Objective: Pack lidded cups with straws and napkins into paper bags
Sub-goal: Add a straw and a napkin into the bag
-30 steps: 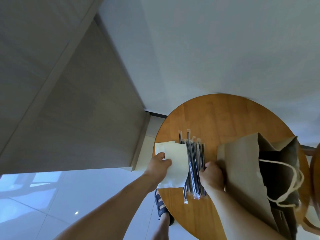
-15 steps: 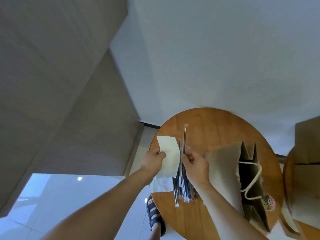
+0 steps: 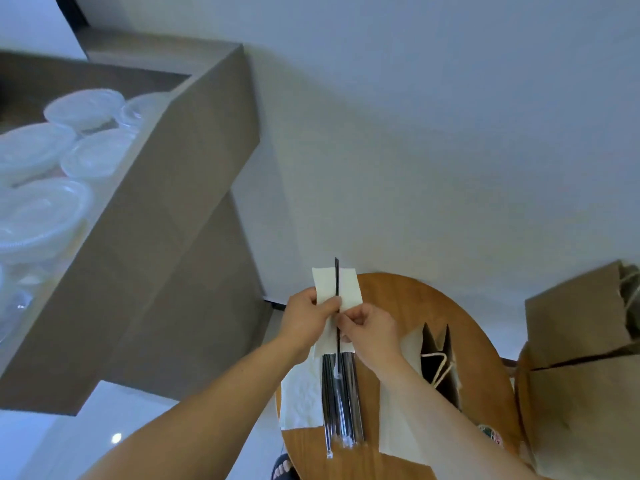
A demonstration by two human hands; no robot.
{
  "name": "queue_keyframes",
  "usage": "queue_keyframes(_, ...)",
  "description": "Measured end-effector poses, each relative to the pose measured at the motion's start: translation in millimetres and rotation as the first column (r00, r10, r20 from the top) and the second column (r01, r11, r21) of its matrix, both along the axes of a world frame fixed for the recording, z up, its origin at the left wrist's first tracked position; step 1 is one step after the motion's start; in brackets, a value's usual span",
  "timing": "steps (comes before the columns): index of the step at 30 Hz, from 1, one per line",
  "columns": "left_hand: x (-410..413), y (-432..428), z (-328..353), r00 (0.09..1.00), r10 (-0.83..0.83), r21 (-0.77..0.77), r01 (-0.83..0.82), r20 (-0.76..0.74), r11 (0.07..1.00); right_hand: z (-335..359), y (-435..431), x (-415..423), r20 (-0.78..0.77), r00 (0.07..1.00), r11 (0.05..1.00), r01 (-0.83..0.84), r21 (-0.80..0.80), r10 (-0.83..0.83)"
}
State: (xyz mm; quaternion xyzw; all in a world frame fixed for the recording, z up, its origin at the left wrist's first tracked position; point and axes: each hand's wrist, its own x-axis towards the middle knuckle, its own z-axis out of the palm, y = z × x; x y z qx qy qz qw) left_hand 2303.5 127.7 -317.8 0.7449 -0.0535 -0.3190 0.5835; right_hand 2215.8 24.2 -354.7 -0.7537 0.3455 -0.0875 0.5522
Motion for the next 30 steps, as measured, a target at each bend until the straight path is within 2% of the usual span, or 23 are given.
queue_keyframes(2,-4.0,-5.4,12.1,1.0,-0.003,-0.012,0.003,0.012,1.0,14.7,-3.3,-6.4,0.052,0.997,0.998,0.057,-0.035,-0.055)
queue_keyframes(4,-7.3,-10.8,24.6,0.999,-0.039,-0.046,0.04,0.008,0.998,31.5,-11.0,-12.3,0.121,0.988,0.995,0.097,0.005,-0.097)
queue_keyframes(7,-11.8,-20.2,42.1,0.99,-0.137,-0.131,0.138,0.022,0.982,56.4,-28.9,-23.5,0.185,0.982,0.996,0.033,0.088,-0.049)
queue_keyframes(10,-19.1,-31.9,58.3,0.975,-0.199,-0.146,0.211,0.097,0.966,74.6,-44.1,-37.6,0.224,0.975,0.999,-0.016,0.034,0.008)
queue_keyframes(19,-47.2,-65.8,76.1,0.951,-0.245,-0.176,0.278,0.19,0.944,104.1,-82.9,-72.2,0.286,0.958,0.998,0.047,-0.049,-0.031)
queue_keyframes(21,-48.0,-69.2,69.8,0.939,-0.276,-0.105,0.301,0.205,0.948,108.1,-96.9,-76.9,0.306,0.942,0.986,0.159,-0.054,-0.135)
queue_keyframes(23,-50.0,-66.6,56.0,0.896,-0.373,0.108,0.357,0.241,0.928,109.2,-111.8,-79.7,0.315,0.915,0.959,0.279,-0.041,-0.253)
queue_keyframes(24,-52.4,-63.5,46.3,0.855,-0.466,0.227,0.419,0.226,0.879,107.9,-118.3,-80.5,0.316,0.901,0.946,0.322,-0.031,-0.296)
queue_keyframes(26,-60.6,-55.6,23.9,0.718,-0.691,0.415,0.605,0.084,0.679,100.1,-126.1,-81.1,0.31,0.884,0.93,0.368,-0.006,-0.348)
queue_keyframes(28,-73.7,-51.1,4.1,0.554,-0.825,0.5,0.748,-0.108,0.436,86.1,-125.6,-80.8,0.275,0.892,0.928,0.374,-0.002,-0.359)
queue_keyframes(29,-81.2,-51.5,-4.6,0.502,-0.847,0.513,0.781,-0.176,0.356,77.0,-123.0,-81.0,0.242,0.904,0.931,0.365,-0.012,-0.351)
queue_keyframes(30,-89.5,-53.9,-11.7,0.487,-0.847,0.523,0.789,-0.214,0.322,67.2,-119.8,-81.4,0.204,0.916,0.935,0.355,-0.02,-0.344)
